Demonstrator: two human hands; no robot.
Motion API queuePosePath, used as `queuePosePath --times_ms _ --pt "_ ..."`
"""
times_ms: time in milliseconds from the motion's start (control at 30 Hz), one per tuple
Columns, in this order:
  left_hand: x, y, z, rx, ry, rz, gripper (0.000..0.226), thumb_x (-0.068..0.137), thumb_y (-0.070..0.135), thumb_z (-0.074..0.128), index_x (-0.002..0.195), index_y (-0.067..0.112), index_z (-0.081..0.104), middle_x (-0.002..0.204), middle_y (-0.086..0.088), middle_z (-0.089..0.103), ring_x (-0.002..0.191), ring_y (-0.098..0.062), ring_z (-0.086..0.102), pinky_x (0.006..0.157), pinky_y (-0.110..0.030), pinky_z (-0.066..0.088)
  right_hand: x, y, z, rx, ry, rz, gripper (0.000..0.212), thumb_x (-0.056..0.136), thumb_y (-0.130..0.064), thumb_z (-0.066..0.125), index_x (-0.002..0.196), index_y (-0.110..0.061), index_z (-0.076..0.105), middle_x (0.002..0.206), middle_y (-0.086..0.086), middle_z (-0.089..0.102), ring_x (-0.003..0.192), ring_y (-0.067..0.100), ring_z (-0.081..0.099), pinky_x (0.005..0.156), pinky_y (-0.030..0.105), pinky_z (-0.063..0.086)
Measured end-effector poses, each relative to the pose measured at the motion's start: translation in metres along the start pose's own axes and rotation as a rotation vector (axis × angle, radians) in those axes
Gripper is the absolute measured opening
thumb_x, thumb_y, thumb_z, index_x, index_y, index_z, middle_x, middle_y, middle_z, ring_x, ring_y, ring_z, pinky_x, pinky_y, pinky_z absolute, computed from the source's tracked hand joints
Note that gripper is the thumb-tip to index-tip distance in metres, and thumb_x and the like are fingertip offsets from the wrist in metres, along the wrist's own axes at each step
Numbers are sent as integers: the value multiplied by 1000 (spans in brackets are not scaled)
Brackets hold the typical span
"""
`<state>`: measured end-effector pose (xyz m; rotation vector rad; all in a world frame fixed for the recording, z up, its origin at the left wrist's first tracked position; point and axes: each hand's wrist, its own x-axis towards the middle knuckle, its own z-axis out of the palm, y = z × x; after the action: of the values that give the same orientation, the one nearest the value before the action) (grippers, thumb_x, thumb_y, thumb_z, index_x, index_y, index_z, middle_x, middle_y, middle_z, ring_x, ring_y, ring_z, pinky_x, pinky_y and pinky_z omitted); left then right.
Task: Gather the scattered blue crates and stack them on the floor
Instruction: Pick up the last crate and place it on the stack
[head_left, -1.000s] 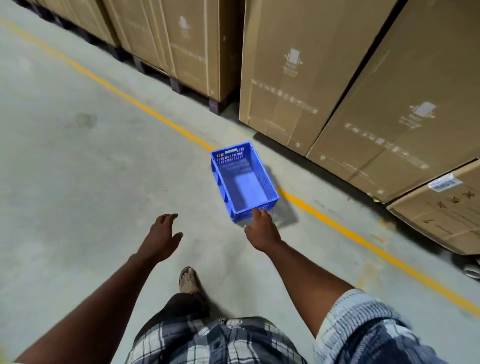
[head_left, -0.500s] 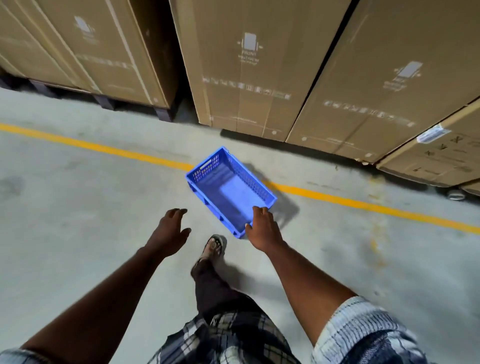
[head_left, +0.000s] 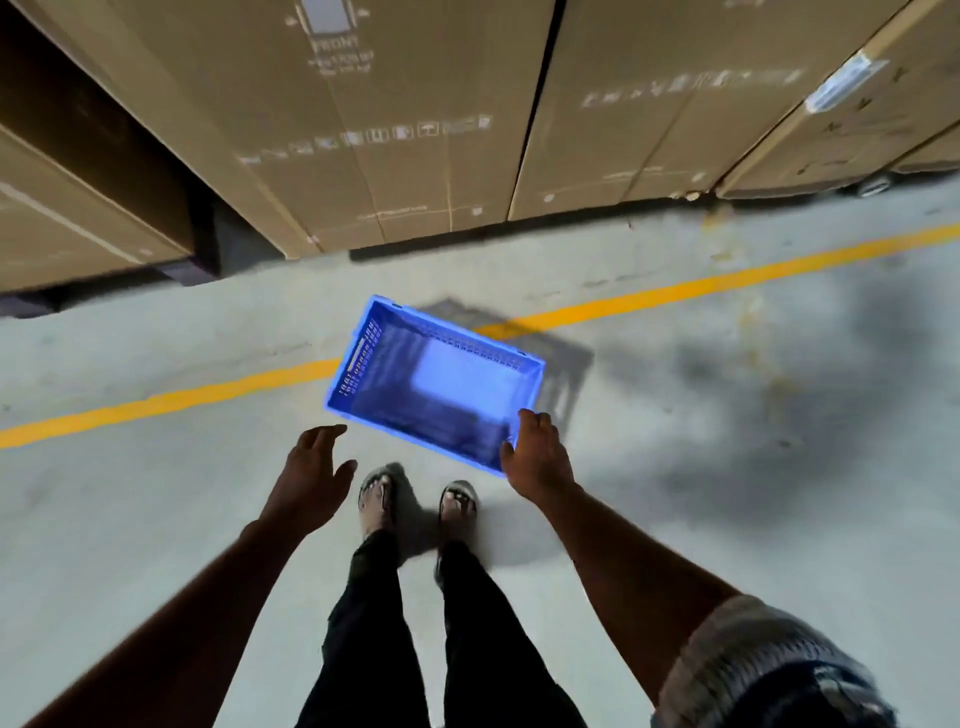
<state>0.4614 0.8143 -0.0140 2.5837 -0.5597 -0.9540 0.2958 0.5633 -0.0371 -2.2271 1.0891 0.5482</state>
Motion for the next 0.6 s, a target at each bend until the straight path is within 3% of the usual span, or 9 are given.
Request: queuePosePath --times_ms 133,333,433,600 --pt "116 -40 38 68 -85 10 56 85 17 67 137 11 48 135 -18 49 116 -38 52 100 -45 43 85 27 47 64 9 158 43 90 -28 54 128 -11 42 126 11 44 119 33 46 89 42 45" --pt "284 -114 118 197 -107 172 52 82 11 69 131 5 54 131 -22 53 117 -43 53 100 -48 44 219 96 146 48 63 298 49 91 -27 56 133 -7 40 131 18 42 121 39 46 93 46 45" --pt "356 -150 152 267 -36 229 54 82 14 67 131 -1 51 131 -28 51 117 -47 51 101 -51 42 272 120 203 82 91 366 55 90 -28 59 135 -5 36 131 21 42 122 41 47 95 47 45" --pt "425 -173 198 302 98 98 70 86 17 66 144 1 32 145 -27 32 125 -49 37 103 -55 35 312 144 269 300 199 452 69 85 -23 66 139 -3 26 129 26 44 115 44 52 94 46 44"
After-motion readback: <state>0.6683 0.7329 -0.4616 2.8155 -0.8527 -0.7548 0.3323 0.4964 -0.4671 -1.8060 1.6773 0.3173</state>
